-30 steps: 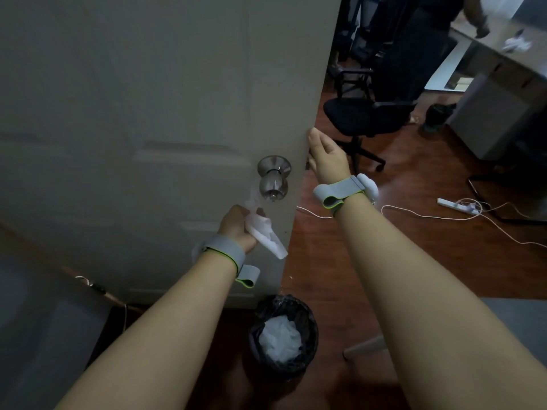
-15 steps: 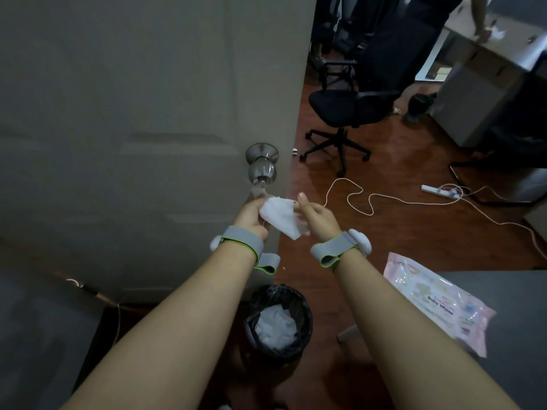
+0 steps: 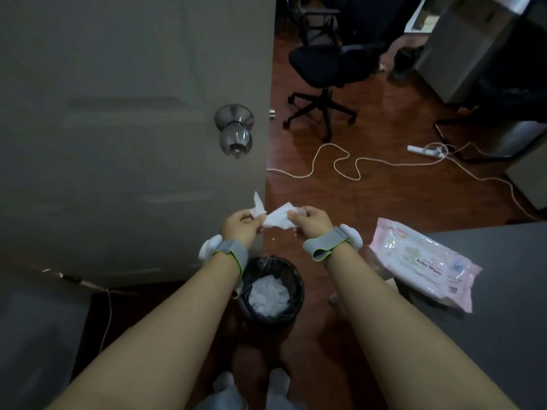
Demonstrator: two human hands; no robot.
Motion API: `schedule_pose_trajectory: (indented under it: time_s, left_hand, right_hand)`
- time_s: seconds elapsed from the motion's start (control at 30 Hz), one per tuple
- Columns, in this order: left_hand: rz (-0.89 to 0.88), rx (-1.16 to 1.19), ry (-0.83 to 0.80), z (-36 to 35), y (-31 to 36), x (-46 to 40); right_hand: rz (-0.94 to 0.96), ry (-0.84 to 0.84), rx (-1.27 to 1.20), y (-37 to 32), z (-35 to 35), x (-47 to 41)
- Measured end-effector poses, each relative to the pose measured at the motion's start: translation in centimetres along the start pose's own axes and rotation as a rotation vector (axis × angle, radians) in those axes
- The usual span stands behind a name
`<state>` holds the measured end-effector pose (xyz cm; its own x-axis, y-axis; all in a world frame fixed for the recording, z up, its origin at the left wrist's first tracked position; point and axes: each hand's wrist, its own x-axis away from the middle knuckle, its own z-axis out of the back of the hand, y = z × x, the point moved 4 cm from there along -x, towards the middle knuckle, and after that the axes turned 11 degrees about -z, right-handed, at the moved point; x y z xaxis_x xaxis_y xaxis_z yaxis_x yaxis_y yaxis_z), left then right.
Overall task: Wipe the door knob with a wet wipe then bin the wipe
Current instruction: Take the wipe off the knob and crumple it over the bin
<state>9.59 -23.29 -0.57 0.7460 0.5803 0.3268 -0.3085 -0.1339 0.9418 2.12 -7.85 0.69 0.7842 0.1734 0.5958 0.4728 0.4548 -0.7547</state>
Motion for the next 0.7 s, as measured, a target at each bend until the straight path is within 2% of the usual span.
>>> schedule_pose_trajectory:
  time_s: [0.13,0.3,0.47,0.6,0.7]
  left_hand:
    - [-0.026,-0.305,-0.073,0.2,-4.5,0.1]
    - [0.096,-0.42,-0.142,0.0,-10.8,-1.2]
    - [0.245,-0.45,-0.193,-0.9,-18.2,-3.3]
    - [0.356,-0.384,-0.325,-2.0,-21.3,-3.7]
    - [0.383,-0.437,-0.372,-2.0,-23.2,-4.7]
  right_hand:
    - [-0.116,0.005,0.113,4.6,-0.1,-1.3]
    - [-0.266,0.05,0.103,11.0,-0.4,-3.8]
    - [-0.492,0.077,0.001,17.8,-2.2,-7.3]
    - [-0.517,0.065,0.086,20.3,-3.4,-8.3]
    - [-0.517,-0.059,0.173,21.1,-4.5,-9.1]
